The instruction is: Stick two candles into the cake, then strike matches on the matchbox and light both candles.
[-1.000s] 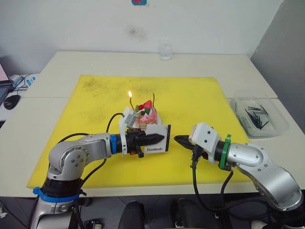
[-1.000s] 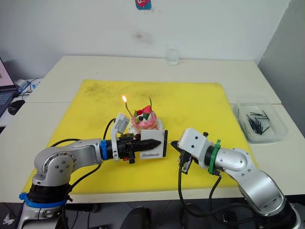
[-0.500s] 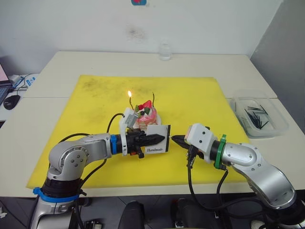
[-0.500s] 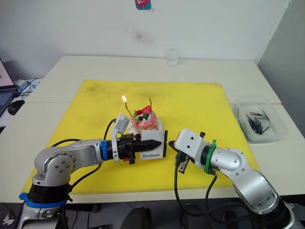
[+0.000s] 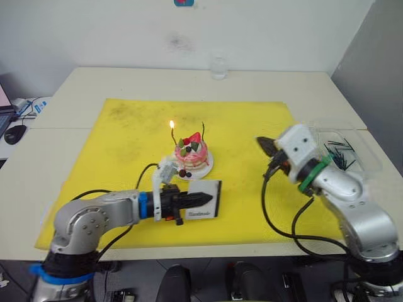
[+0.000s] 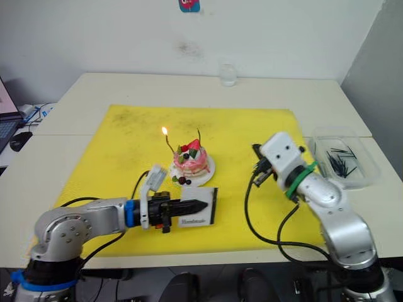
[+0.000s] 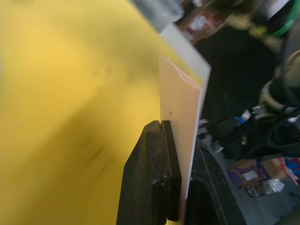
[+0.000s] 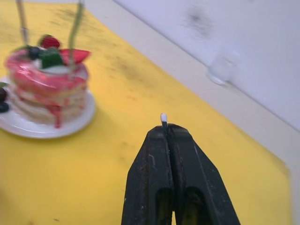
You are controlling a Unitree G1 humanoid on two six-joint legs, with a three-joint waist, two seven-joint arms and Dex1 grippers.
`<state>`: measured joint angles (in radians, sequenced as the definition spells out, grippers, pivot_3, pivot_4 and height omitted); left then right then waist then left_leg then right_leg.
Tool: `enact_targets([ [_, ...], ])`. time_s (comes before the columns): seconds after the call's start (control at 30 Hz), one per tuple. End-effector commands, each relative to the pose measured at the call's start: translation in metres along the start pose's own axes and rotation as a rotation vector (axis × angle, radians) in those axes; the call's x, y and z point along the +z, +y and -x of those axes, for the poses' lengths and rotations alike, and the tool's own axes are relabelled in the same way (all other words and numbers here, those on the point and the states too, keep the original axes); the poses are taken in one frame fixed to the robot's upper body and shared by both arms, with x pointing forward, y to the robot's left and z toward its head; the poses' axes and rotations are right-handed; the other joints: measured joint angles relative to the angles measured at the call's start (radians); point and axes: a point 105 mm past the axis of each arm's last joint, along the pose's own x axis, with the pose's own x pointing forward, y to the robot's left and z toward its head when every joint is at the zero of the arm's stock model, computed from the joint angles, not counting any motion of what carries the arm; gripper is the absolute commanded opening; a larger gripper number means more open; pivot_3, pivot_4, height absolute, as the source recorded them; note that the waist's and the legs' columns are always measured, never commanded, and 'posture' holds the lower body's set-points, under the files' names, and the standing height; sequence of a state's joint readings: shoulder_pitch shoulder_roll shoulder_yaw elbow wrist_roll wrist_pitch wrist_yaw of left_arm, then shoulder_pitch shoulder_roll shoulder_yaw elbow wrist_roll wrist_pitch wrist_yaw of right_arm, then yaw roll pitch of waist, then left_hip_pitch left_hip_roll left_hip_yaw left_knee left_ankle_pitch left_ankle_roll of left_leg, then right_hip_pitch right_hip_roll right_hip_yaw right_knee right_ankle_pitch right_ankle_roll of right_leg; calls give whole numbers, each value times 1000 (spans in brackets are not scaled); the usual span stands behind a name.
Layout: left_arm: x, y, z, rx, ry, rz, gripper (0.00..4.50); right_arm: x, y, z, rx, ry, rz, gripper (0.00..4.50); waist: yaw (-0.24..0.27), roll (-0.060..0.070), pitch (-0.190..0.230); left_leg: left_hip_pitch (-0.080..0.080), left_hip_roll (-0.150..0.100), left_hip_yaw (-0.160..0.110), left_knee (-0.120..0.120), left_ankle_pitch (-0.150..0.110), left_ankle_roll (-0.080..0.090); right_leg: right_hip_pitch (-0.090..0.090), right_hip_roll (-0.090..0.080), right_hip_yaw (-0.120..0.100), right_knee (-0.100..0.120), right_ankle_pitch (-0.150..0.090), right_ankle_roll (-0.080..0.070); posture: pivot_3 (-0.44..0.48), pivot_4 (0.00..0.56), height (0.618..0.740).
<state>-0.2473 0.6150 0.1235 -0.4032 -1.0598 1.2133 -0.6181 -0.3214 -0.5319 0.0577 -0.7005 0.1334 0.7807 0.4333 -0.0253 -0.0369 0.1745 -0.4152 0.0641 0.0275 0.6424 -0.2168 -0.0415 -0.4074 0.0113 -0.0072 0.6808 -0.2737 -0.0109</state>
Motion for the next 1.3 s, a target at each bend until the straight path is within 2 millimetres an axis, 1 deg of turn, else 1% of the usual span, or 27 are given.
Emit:
enact_targets([
  [0.03, 12, -7, 5, -8, -38, -56, 0, 15, 5, 5, 10, -58, 3, 12, 0, 1, 0, 0, 0, 0, 0, 0, 0, 0, 0, -1, 1, 0, 0, 0, 150, 740],
  [0.17, 21, -7, 2, -17, -67, -63, 0, 21, 22, 2, 105, -85, -19, 12, 0, 1, 0, 0, 0, 0, 0, 0, 0, 0, 0, -2, 1, 0, -1, 0, 150, 740],
  [0.3, 29, -10, -5, -52, -80, -56, 0, 29, 38, 5, 239, -115, 20, 12, 0, 0, 0, 0, -1, 0, 0, 0, 0, 0, 0, 0, 1, 0, 0, 0, 150, 740],
  [0.5, 42, -8, -11, -64, -102, -64, 0, 33, 53, 9, 396, -129, 48, 12, 0, 0, 0, 0, -1, 0, 0, 0, 0, 0, 1, -1, 0, 0, 0, 0, 150, 740],
  [0.6, 43, -9, -13, -76, -99, -67, 0, 34, 60, 14, 452, -138, 45, 12, 0, 0, 0, 0, -1, 0, 0, 0, 0, 0, 1, -1, 0, 0, 0, 0, 150, 740],
  [0.73, 44, -11, -15, -91, -93, -66, 0, 31, 66, 18, 492, -130, 60, 12, 0, 0, 0, 0, 0, 0, 0, 0, 0, 0, 1, -1, 0, 0, 0, 0, 150, 740],
  [1.03, 45, -13, -15, -114, -83, -69, 0, 19, 76, 17, 539, -99, 104, 12, 0, 0, 0, 0, -1, 0, 0, 0, 0, 0, 1, -1, 0, 0, 0, 0, 150, 740],
  [1.3, 45, -15, -14, -125, -77, -71, 0, 9, 75, 13, 518, -69, 125, 12, 0, 0, 0, 0, -1, 0, 0, 0, 0, 0, 1, -1, 0, 0, 0, 0, 150, 740],
])
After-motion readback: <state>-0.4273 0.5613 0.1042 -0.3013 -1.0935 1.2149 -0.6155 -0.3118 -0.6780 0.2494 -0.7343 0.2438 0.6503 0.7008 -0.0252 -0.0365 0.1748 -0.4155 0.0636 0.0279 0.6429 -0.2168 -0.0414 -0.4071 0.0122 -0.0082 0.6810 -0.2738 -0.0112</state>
